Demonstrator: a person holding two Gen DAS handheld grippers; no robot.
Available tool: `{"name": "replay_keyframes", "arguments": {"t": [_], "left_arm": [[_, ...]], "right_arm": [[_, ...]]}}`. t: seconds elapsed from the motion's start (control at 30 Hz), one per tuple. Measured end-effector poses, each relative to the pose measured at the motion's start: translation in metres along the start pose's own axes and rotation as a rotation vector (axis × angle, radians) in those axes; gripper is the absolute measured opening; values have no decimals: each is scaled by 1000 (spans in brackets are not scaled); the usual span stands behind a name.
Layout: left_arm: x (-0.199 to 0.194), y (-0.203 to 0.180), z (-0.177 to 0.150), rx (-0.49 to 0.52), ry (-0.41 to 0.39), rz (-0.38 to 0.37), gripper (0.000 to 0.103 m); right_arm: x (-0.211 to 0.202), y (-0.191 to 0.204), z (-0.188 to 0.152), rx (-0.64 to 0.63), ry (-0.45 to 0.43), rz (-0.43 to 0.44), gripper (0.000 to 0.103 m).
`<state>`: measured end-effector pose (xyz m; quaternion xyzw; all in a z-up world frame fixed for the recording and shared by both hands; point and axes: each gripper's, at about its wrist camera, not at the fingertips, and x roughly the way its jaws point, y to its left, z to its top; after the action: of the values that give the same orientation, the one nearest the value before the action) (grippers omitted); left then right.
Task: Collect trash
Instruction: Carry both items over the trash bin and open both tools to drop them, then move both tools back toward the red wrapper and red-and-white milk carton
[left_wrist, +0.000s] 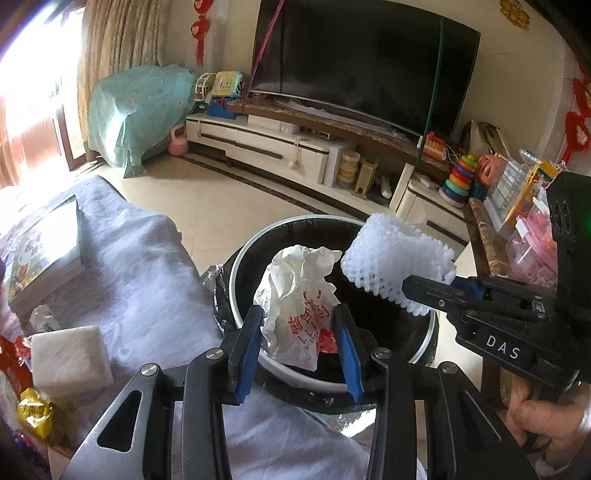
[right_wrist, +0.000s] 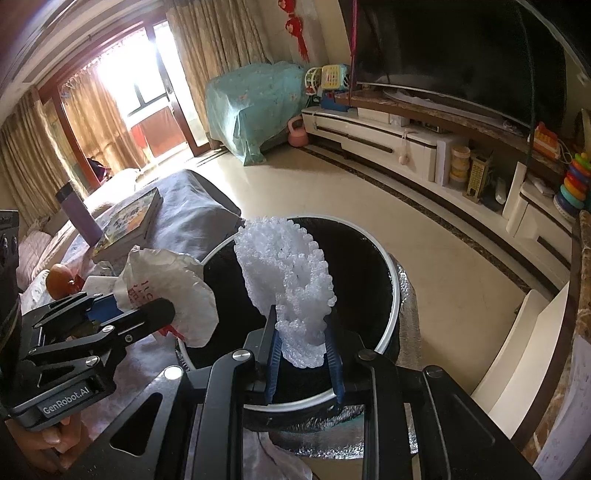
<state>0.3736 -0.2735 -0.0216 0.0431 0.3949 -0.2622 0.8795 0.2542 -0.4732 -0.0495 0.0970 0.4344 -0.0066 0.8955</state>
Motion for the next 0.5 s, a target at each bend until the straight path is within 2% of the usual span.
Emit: {"name": "replay_keyframes", "arguments": {"t": [0.13, 0.2, 0.27, 0.3, 0.5], "left_arm": [[8, -1, 5, -5, 16, 7, 48], [11, -1, 6, -9, 23, 16, 53], [11, -2, 6, -11, 24, 16, 59], [9, -2, 5, -13, 19, 25, 63], [-6, 5, -11, -46, 3, 33, 67]], "right_arm": [[7, -2, 2, -1, 17, -7, 27], [9, -4, 3, 5, 28, -11, 37], [9, -6, 4, 16, 24, -4, 56], [8, -7, 4, 21, 17, -4, 59], [-3, -7, -2, 46, -9, 3, 66]]}}
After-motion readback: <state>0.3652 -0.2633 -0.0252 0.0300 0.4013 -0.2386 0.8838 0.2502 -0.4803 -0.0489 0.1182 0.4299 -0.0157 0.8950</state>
